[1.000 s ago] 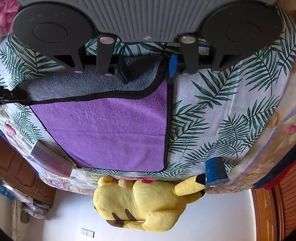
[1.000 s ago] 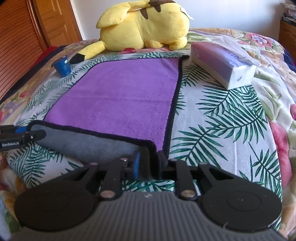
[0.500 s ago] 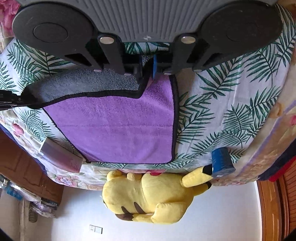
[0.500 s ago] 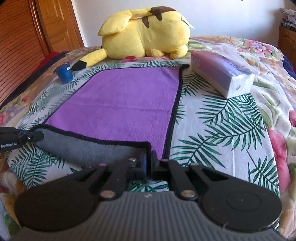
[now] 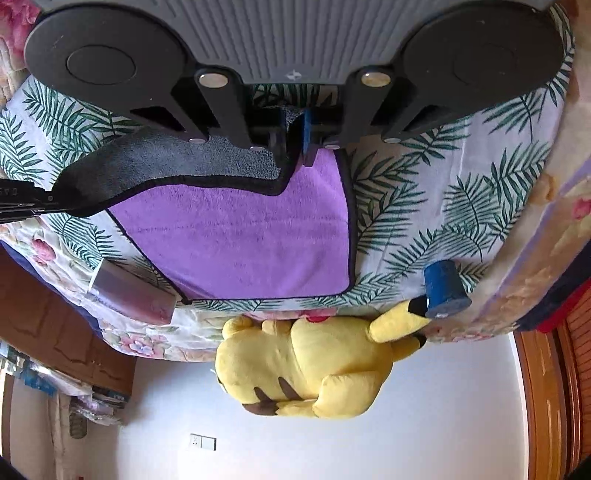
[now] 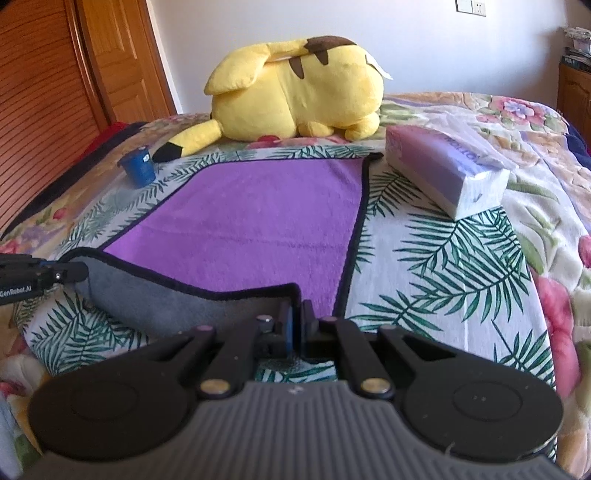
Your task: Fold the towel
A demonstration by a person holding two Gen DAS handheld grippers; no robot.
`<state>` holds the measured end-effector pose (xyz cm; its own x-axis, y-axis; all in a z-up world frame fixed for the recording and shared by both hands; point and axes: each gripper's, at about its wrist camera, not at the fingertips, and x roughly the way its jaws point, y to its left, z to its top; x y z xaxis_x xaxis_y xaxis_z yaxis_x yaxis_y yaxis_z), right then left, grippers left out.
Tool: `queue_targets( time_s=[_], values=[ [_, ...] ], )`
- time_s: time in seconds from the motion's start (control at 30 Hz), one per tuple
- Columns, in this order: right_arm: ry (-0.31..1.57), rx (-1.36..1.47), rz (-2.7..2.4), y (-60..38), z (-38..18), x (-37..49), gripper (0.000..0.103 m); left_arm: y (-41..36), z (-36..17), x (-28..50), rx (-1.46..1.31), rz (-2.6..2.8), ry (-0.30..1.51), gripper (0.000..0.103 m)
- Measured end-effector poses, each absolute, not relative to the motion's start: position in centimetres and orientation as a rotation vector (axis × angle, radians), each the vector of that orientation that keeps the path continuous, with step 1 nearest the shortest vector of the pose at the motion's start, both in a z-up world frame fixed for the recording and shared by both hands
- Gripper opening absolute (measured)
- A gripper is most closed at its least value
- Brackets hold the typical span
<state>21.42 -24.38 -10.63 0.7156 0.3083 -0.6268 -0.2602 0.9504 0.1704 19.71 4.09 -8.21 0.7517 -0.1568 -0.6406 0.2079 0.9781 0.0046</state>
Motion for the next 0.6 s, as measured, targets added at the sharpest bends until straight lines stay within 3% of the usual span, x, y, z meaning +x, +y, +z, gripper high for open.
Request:
queue_targets(
  time_s=[0.6],
  values=[
    [0.617, 0.031, 0.334, -24.2, -8.8, 21.4, 0.004, 3.5, -6.9, 21.0, 0.115, -0.222, 0.645, 0.007]
  ],
)
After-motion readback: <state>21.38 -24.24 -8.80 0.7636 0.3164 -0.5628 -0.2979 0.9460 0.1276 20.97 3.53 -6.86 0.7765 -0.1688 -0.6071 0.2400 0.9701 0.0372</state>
